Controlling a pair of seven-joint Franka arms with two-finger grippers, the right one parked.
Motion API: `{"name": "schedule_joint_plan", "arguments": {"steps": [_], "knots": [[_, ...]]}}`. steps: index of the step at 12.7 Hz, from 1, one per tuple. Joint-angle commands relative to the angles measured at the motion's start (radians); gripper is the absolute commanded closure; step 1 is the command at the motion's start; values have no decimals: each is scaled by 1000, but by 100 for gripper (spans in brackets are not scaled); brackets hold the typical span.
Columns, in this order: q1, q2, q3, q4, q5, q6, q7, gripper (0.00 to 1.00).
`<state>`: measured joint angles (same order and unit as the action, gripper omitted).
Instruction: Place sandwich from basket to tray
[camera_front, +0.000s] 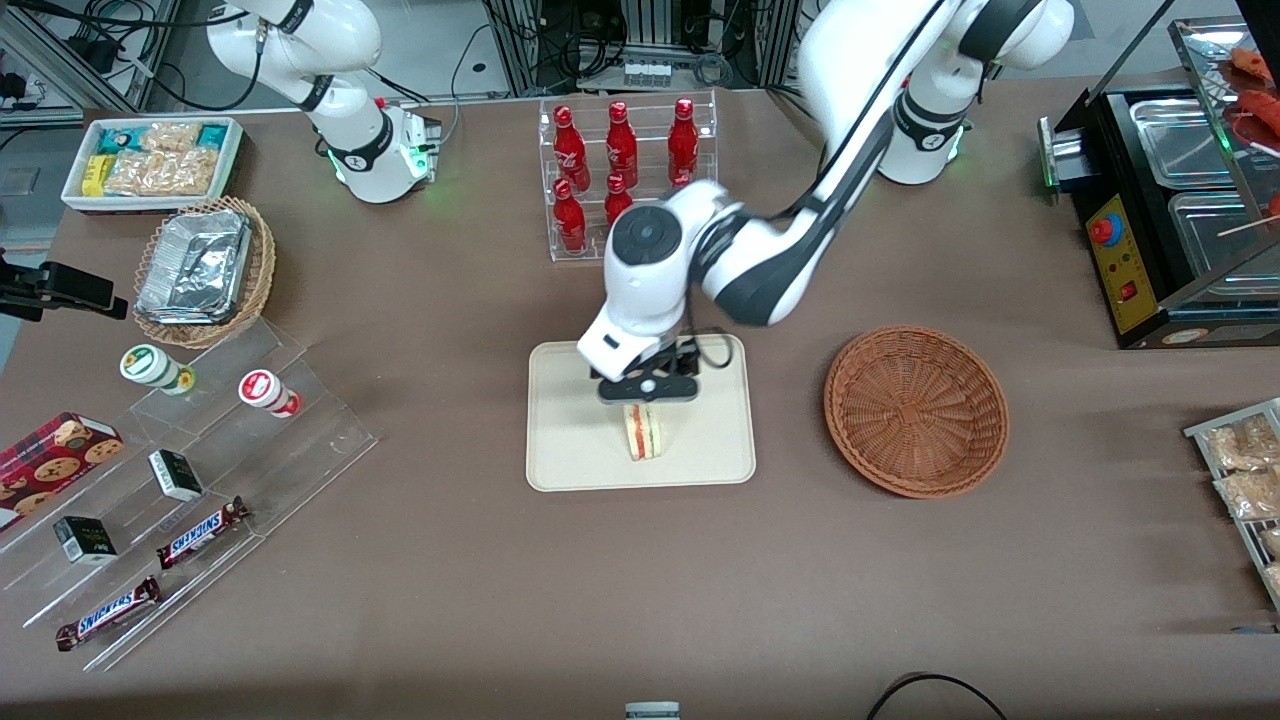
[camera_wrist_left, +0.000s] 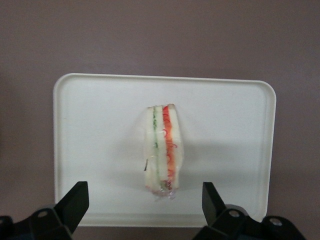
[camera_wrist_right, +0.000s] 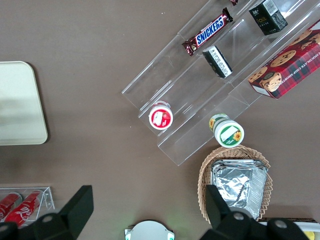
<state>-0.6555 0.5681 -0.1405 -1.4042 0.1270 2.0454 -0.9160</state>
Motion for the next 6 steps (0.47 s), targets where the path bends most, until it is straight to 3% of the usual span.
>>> {"name": "schedule_joint_plan", "arguments": {"steps": [1, 6], "knots": [[60, -163, 4, -64, -6, -105, -14, 0], [259, -375, 2, -173, -42, -221, 185, 0]]}}
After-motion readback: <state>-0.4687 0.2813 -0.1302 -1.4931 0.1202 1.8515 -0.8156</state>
